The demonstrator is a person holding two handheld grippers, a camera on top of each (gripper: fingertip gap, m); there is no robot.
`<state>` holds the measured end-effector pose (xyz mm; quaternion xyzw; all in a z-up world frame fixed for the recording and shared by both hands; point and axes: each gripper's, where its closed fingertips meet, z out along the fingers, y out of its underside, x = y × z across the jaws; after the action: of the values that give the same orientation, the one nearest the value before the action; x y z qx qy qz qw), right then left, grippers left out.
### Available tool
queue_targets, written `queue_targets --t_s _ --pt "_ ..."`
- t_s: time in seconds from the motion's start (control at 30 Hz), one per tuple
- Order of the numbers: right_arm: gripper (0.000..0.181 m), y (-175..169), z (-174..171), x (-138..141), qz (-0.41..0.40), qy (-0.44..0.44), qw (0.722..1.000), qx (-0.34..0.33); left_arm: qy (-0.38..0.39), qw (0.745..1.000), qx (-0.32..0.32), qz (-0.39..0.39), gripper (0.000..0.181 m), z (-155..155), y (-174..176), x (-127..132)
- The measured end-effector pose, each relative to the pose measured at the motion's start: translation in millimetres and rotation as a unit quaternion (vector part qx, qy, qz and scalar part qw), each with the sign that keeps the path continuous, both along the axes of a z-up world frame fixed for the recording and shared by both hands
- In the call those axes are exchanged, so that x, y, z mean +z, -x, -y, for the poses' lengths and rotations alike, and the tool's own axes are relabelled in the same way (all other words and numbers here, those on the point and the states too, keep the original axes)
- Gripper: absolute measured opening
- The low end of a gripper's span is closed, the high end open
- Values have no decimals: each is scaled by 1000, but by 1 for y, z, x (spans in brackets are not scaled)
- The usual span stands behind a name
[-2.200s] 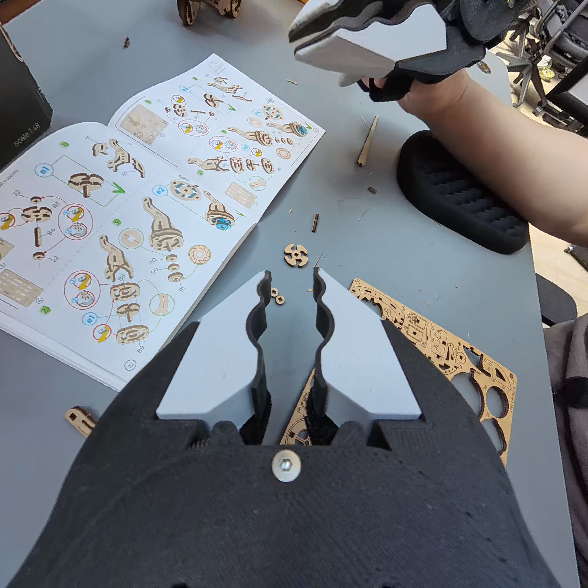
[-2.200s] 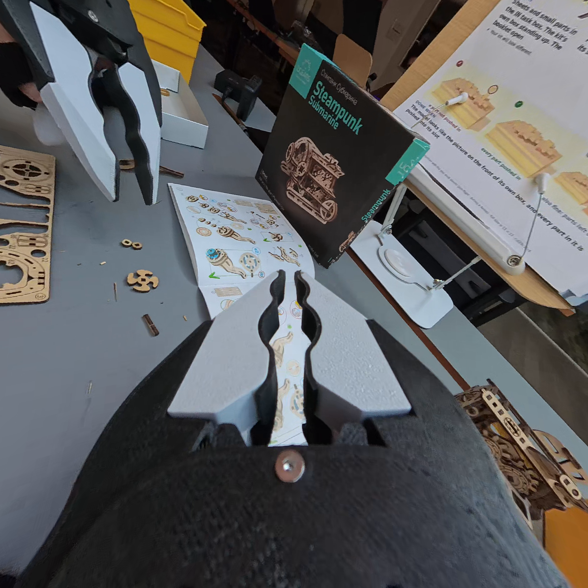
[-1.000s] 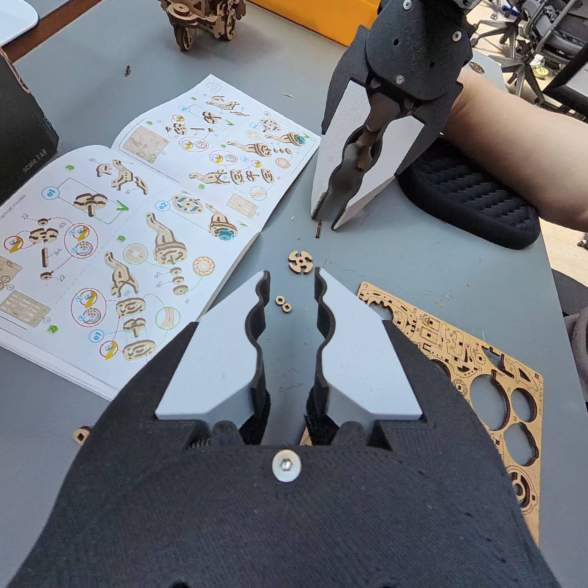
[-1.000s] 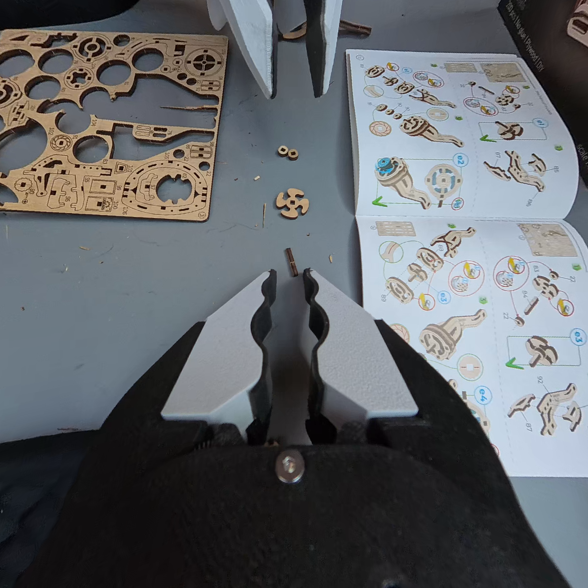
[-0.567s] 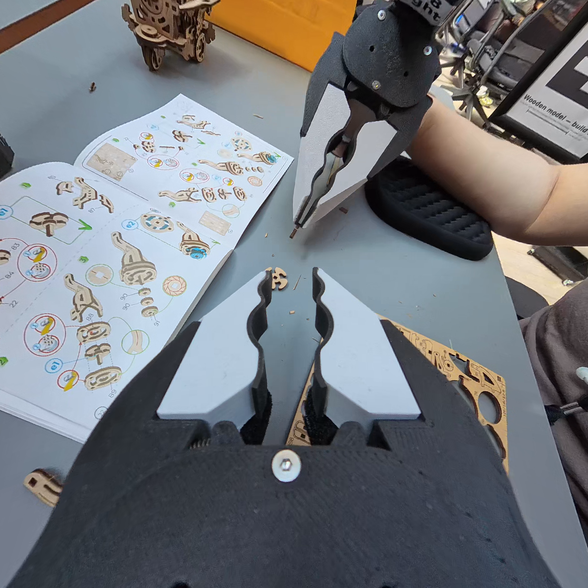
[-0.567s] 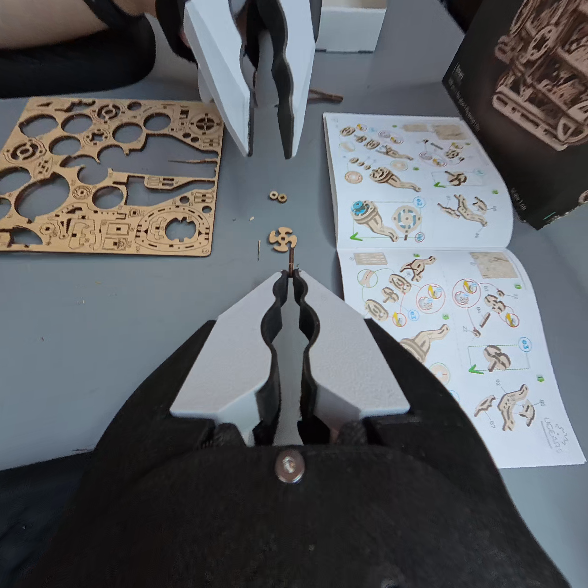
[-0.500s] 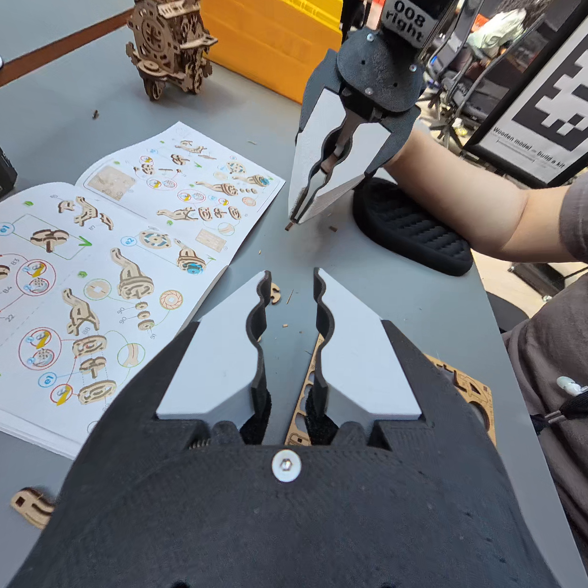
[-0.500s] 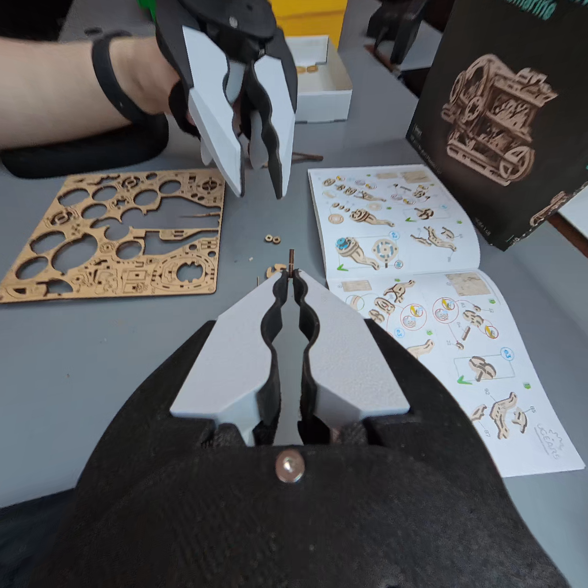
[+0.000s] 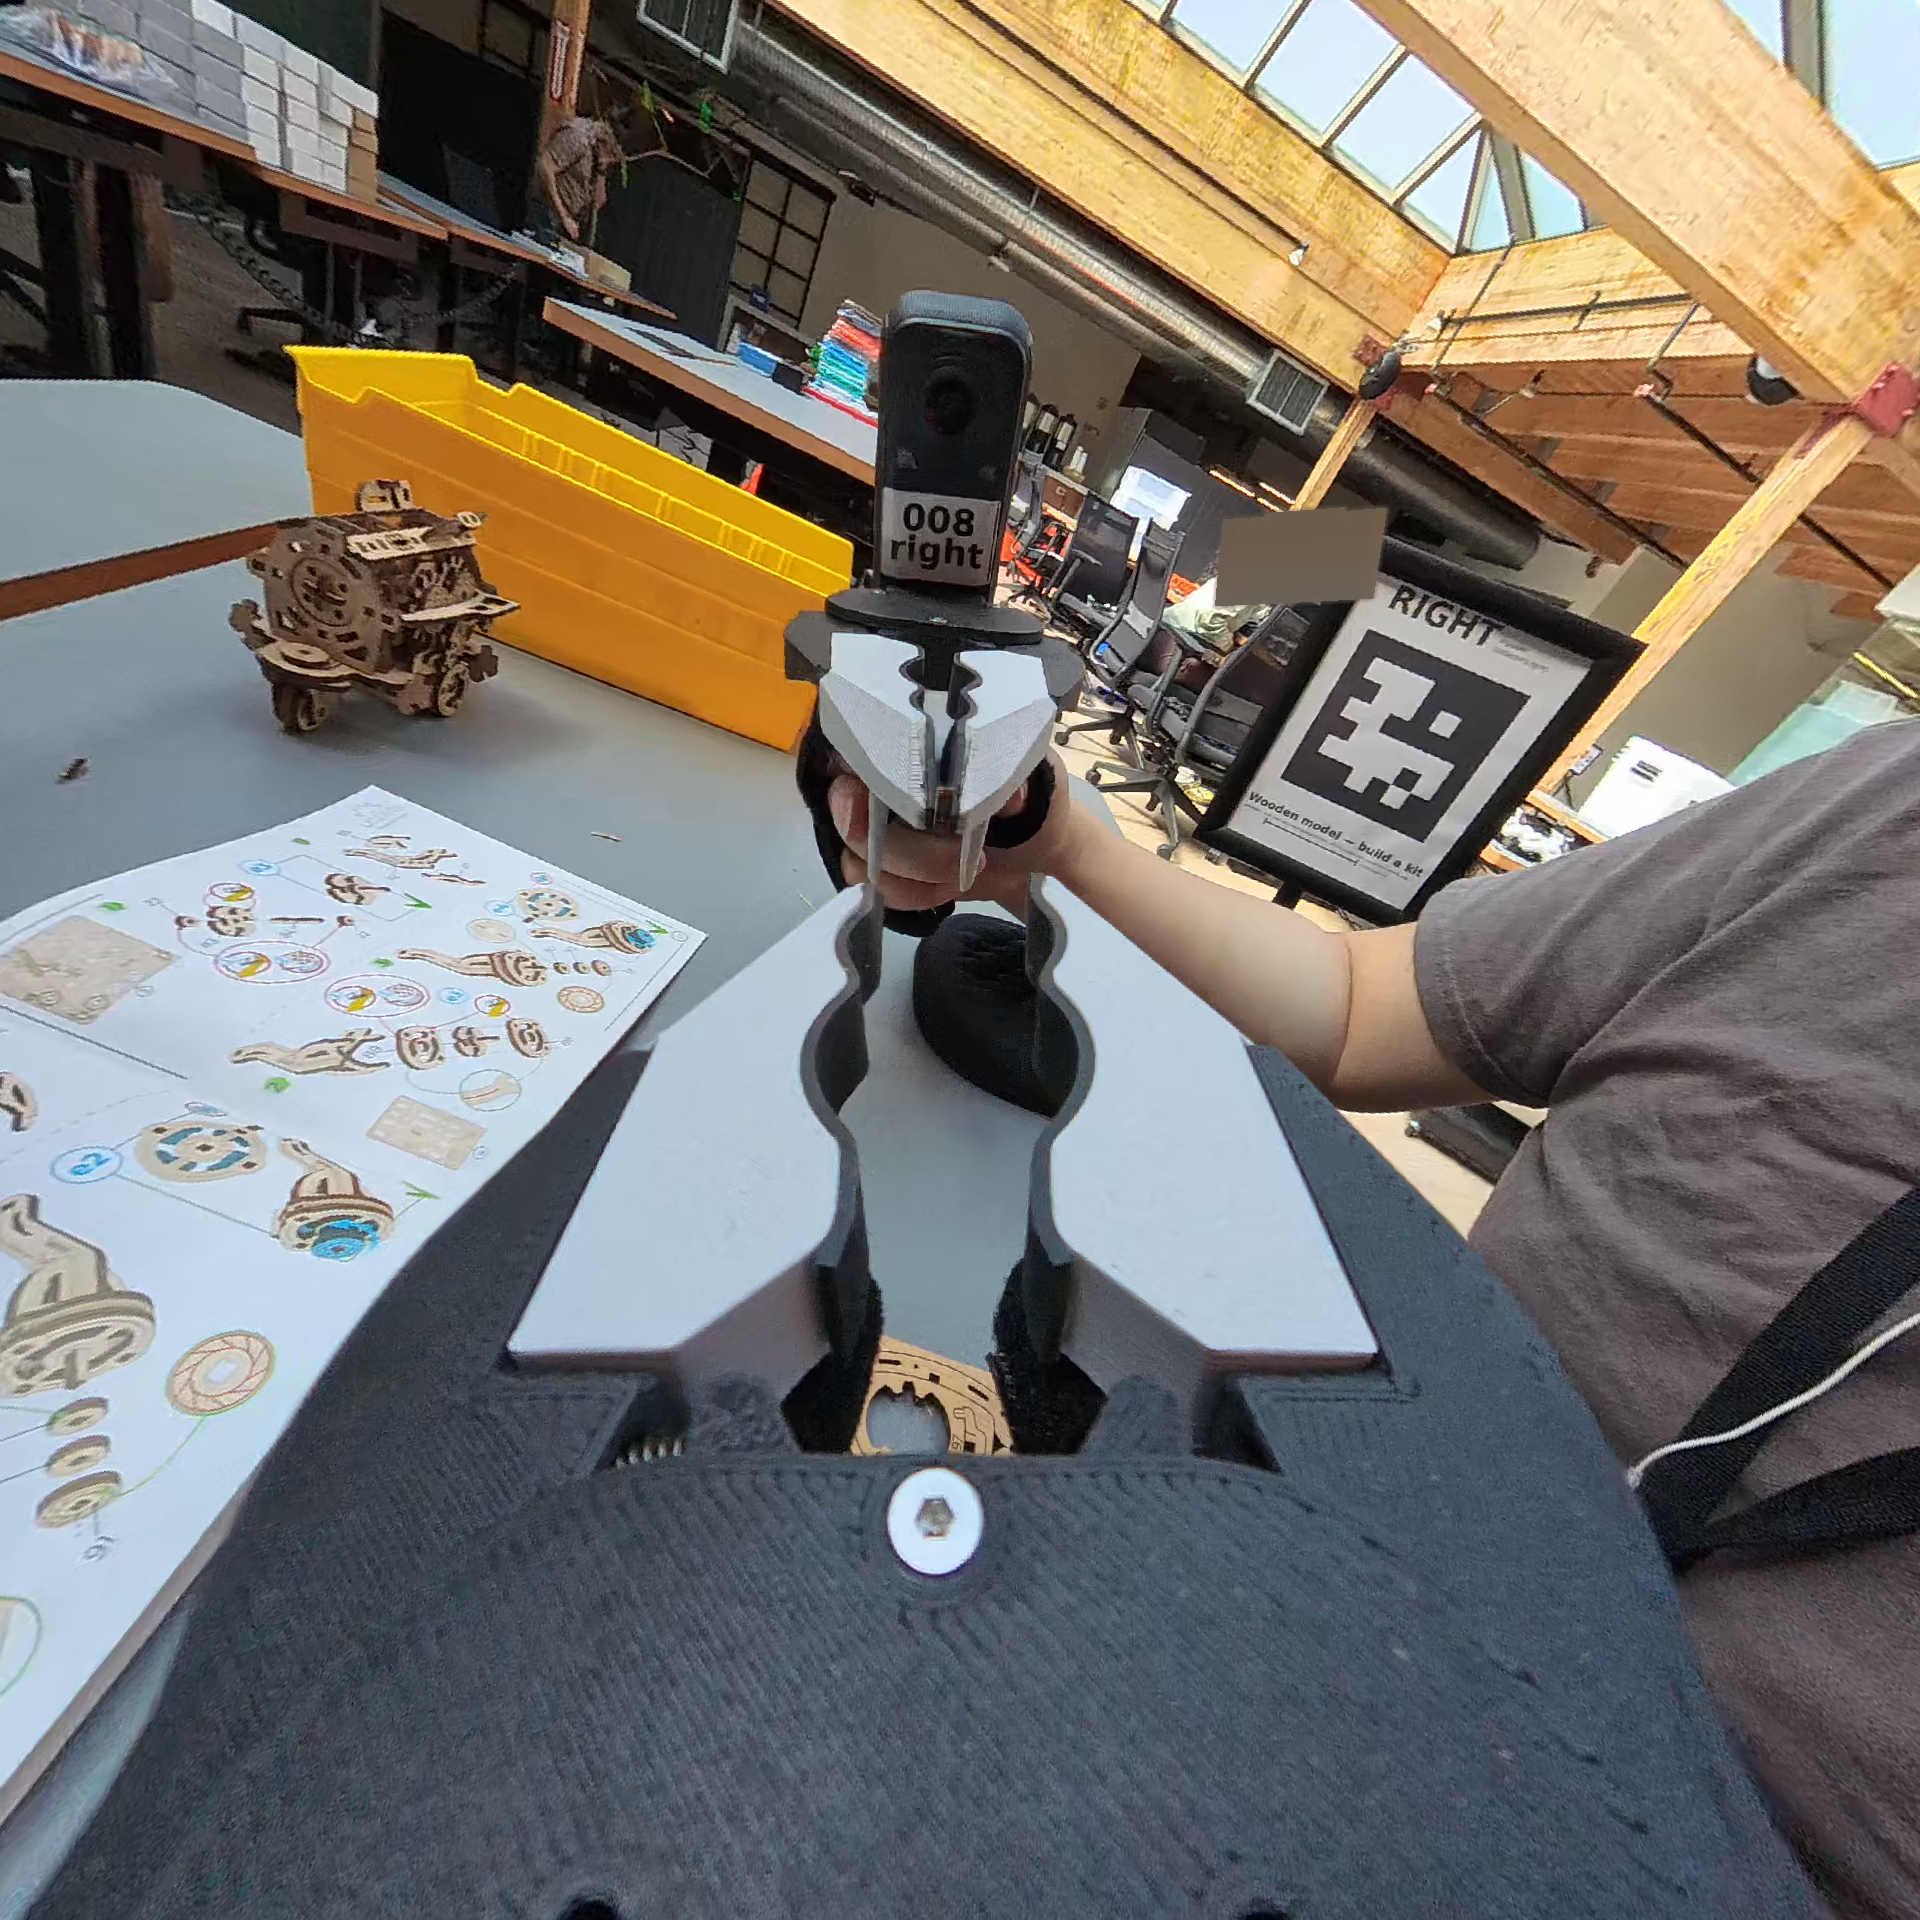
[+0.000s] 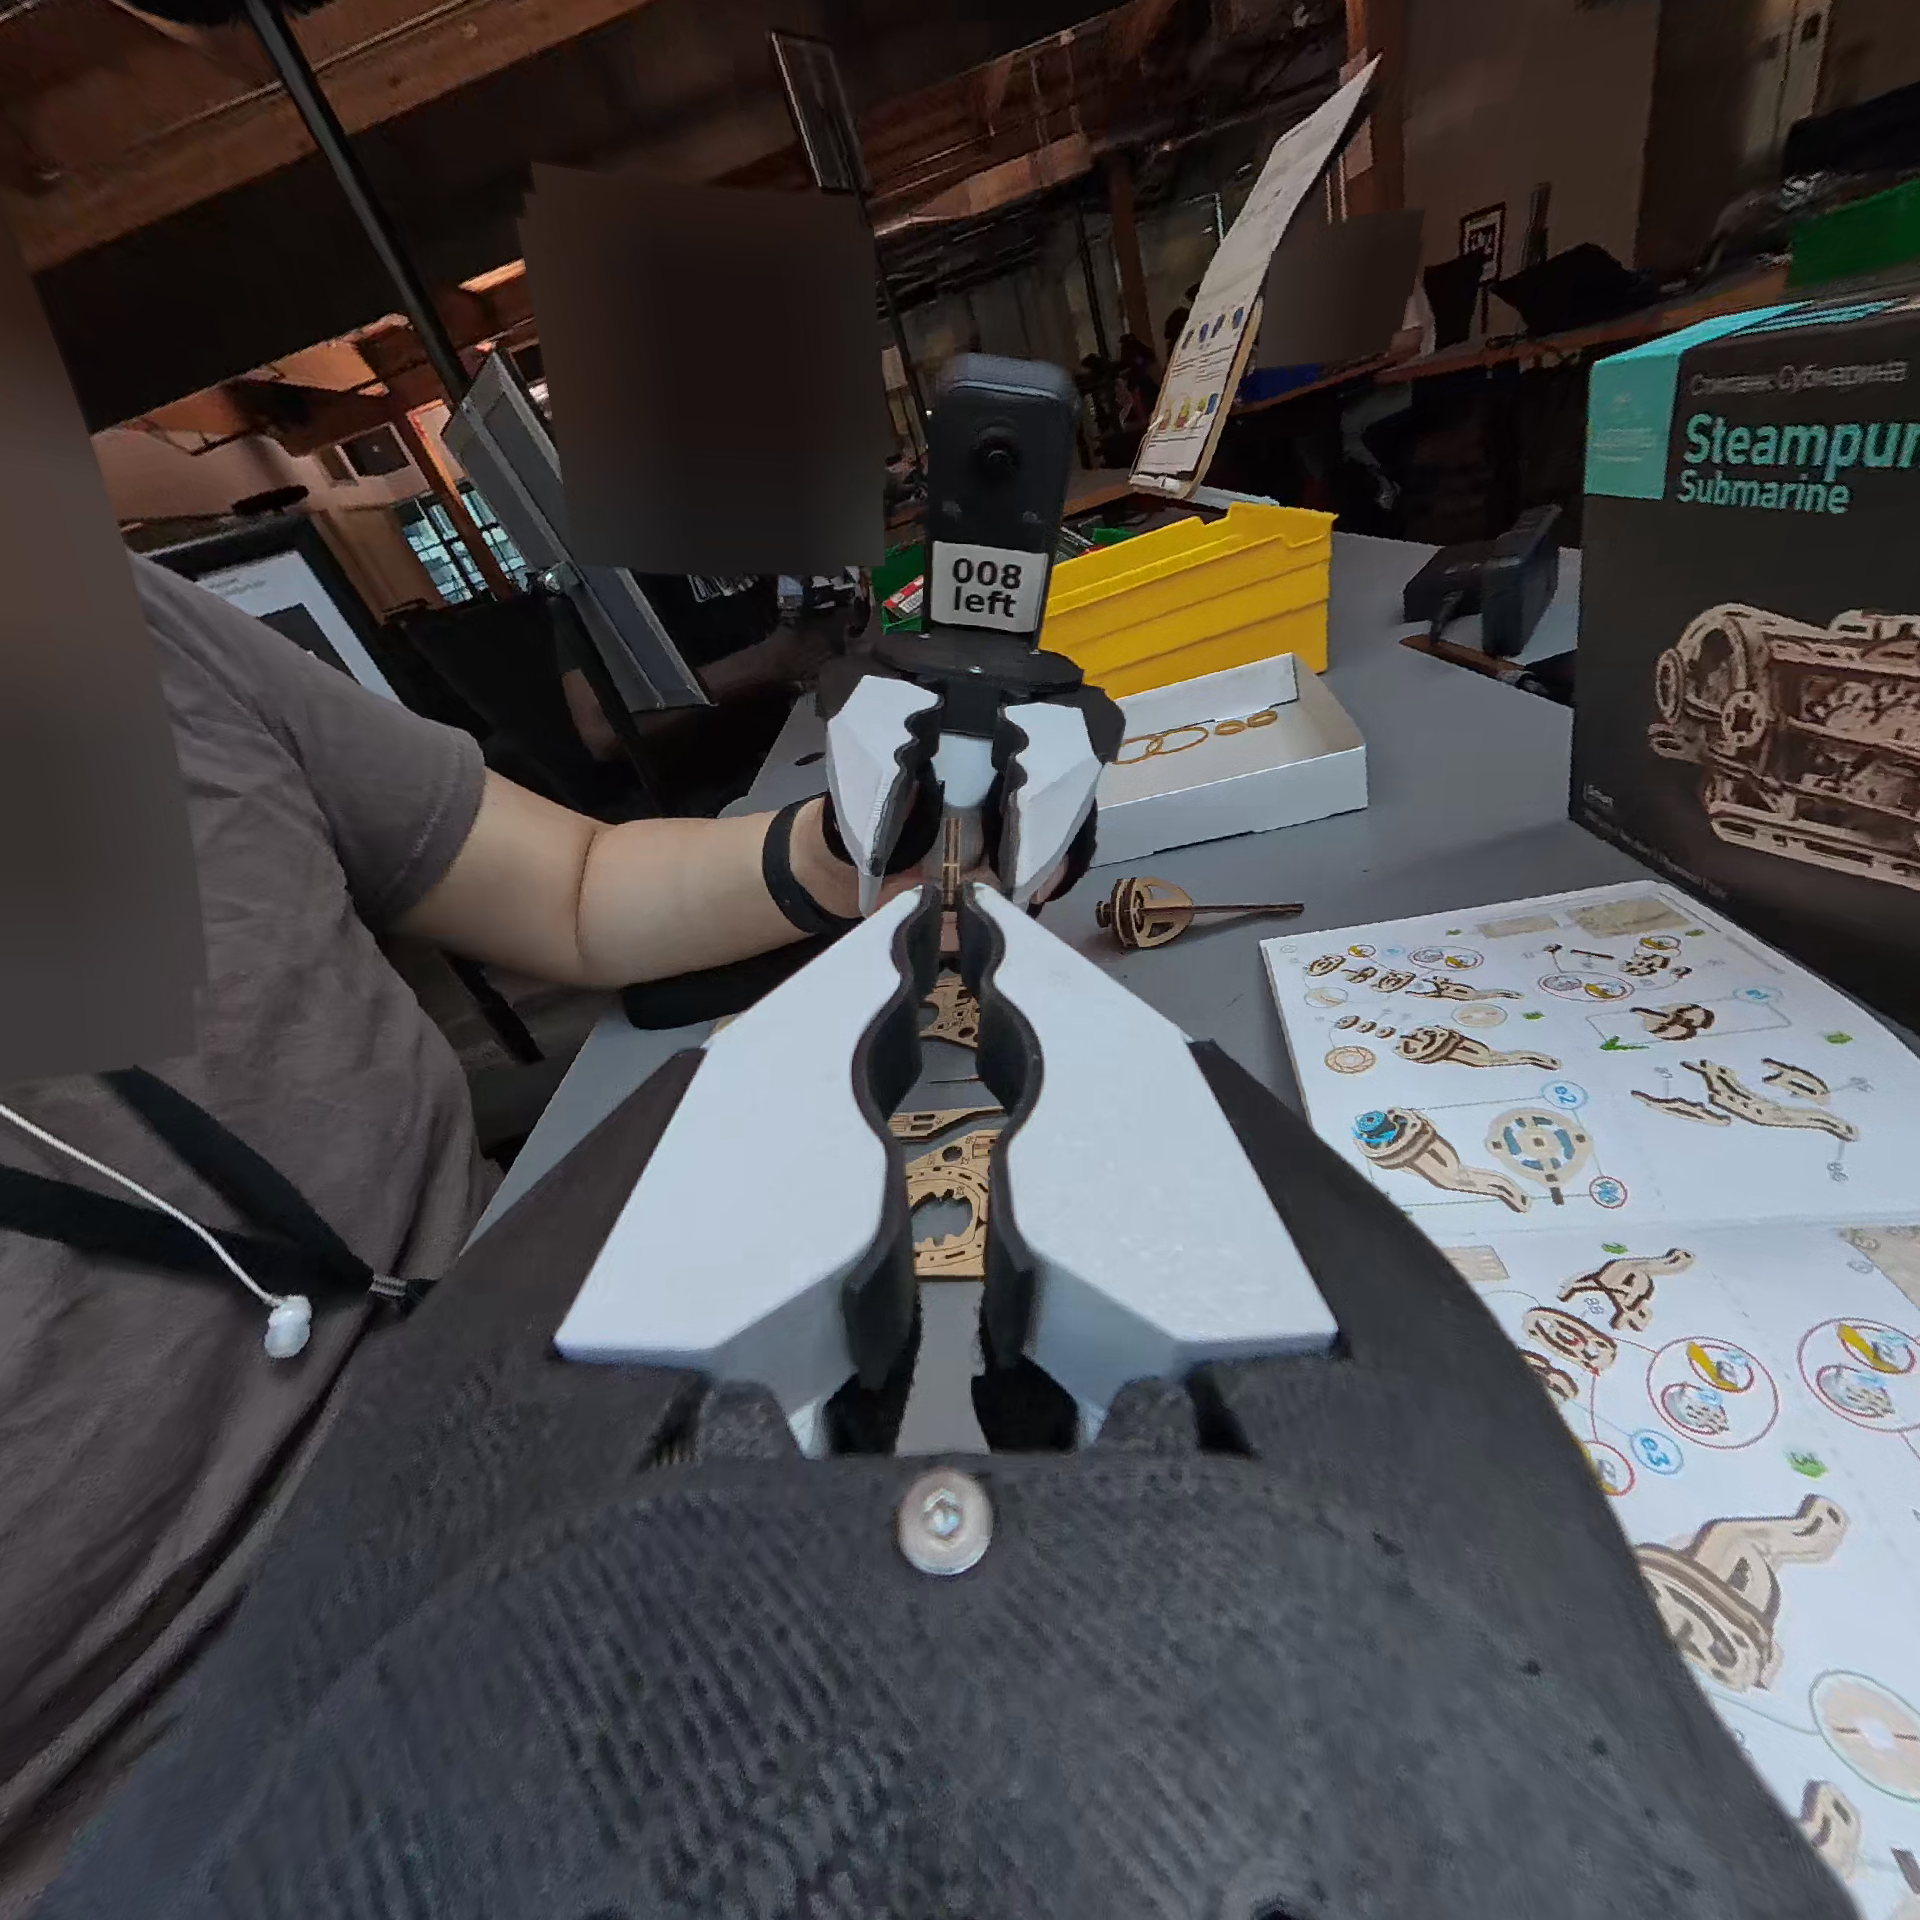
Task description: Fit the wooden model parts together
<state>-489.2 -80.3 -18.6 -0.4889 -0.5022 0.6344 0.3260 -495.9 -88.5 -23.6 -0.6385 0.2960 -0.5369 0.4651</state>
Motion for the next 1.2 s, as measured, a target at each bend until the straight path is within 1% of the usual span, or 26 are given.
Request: queue_targets --t_s 0.1,0.17,0.3,0.37,0.47,0.7,0.8,0.9,1.0,1.03,1.1,1.13,1.2 --pt "2 0 8 -6 15 -32 999 16 -7 999 -33 5 19 10 -6 1" --pt "2 0 11 -9 16 -40 999 24 -18 999 -39 -4 15 14 -9 0" --pt "2 0 17 -12 22 -53 998 36 -32 999 -39 -18 18 17 -13 -2" --pt "2 1 20 -14 23 -60 997 43 -33 999 -39 -18 14 17 -13 -2" --pt "2 1 23 -15 27 -65 996 49 -39 998 -34 -33 2 15 -12 -6" --pt "2 0 24 -21 41 -66 995 57 -29 998 -38 -52 0 15 -13 -11" --pt "2 0 24 -30 63 -70 994 61 -25 996 -40 -79 0 15 -13 -20" --pt "4 -2 28 -41 93 -64 990 79 -23 991 -50 -120 1 18 -15 -31" --pt "14 -1 28 -55 130 -73 986 79 -24 983 -58 -175 1 21 -17 -48" --pt "14 0 29 -60 145 -82 983 79 -26 981 -59 -185 1 21 -18 -51" --pt "13 -1 32 -69 166 -100 977 85 -28 979 -64 -189 1 24 -21 -53" --pt "7 -2 36 -71 171 -105 975 96 -27 977 -66 -199 1 24 -21 -55" --pt "8 -3 35 -74 182 -117 972 91 -28 970 -62 -235 1 23 -19 -66"
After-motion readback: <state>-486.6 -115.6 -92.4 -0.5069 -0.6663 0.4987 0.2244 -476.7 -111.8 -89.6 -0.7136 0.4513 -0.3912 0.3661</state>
